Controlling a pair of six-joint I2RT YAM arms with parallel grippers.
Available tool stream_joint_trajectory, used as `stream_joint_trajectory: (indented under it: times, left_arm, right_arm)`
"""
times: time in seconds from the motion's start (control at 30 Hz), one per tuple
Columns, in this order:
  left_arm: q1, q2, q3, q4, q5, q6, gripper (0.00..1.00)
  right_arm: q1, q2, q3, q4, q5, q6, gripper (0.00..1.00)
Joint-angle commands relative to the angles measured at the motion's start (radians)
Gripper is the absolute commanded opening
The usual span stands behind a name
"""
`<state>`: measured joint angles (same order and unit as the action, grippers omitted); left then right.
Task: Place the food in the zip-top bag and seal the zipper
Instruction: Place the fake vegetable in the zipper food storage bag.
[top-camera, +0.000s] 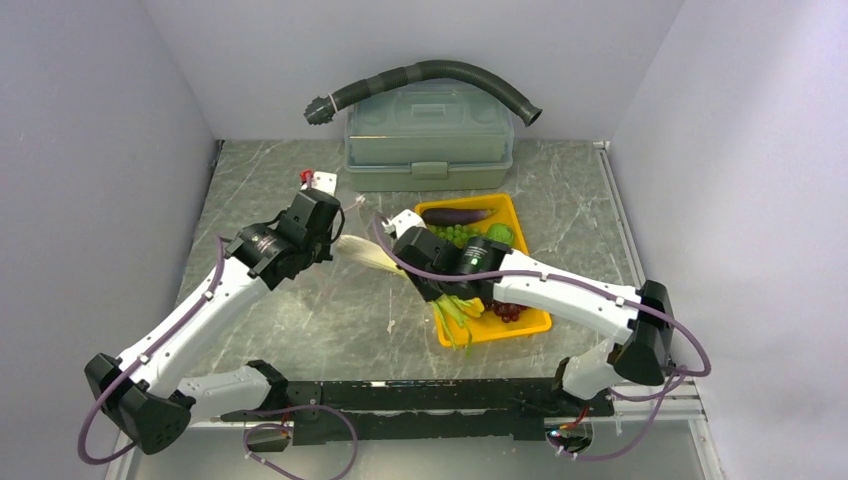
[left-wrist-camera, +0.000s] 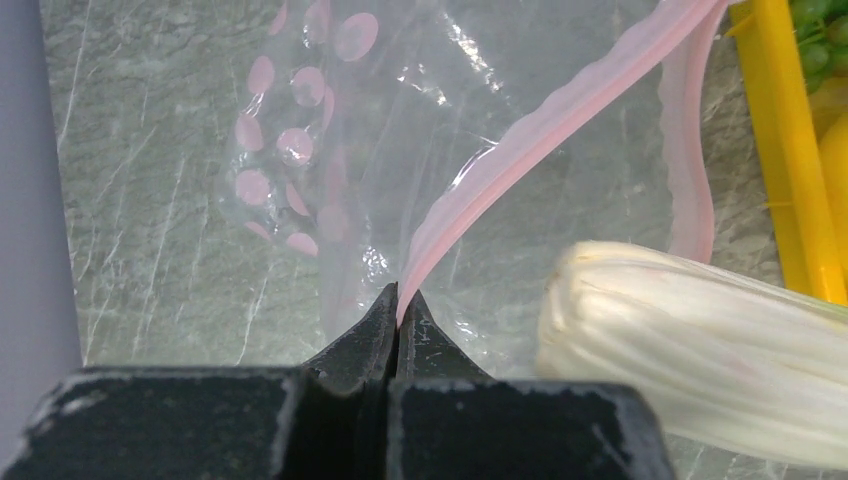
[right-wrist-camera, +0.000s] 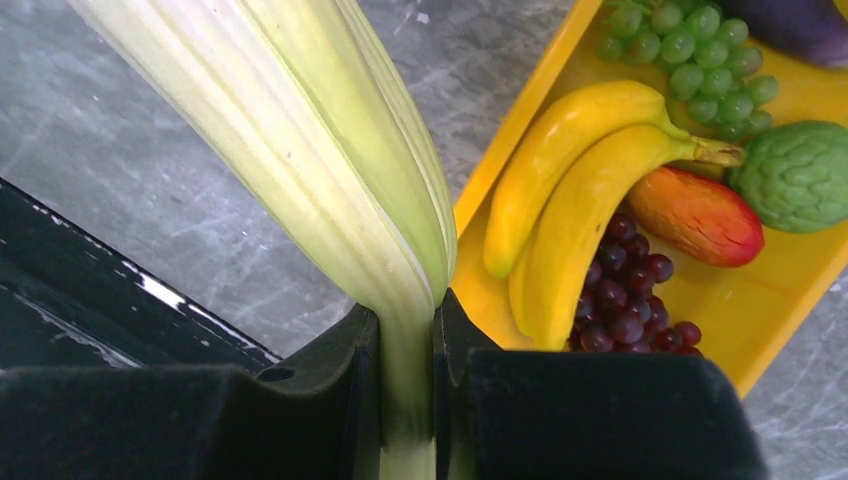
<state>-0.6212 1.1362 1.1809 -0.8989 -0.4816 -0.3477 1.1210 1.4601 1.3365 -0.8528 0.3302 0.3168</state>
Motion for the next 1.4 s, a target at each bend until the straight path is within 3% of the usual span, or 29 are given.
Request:
stream_joint_trajectory:
  times: [0.0, 0.4, 1.0, 1.23, 1.37]
  left_arm:
    - [0.003, -0.036, -0.006, 0.041, 0.017, -0.038, 0.0]
    - [0.003, -0.036, -0.008, 0.049, 0.069, -0.053, 0.0]
    - [0.004, -0.028, -0.004, 0.037, 0.076, -0.066, 0.0]
    - [0.003, -0.029, -0.006, 0.041, 0.088, -0.063, 0.0]
    - [0.003, -0.024, -0.004, 0.039, 0.096, -0.061, 0.0]
  right_arm:
    - [0.002, 0.045, 0.107, 0.022, -0.022, 0.051, 0.0]
    - [0.002, 0.228, 0.265, -0.095, -0.088, 0.127, 0.0]
    - [-0.011, 0.328, 0.427, -0.179, -0.146, 0.15, 0.0]
    - [-0.012, 0.374, 0.519, -0.201, -0.173, 0.152, 0.15]
    - [-0.012, 0.369, 0.534, -0.177, -0.201, 0.154, 0.29]
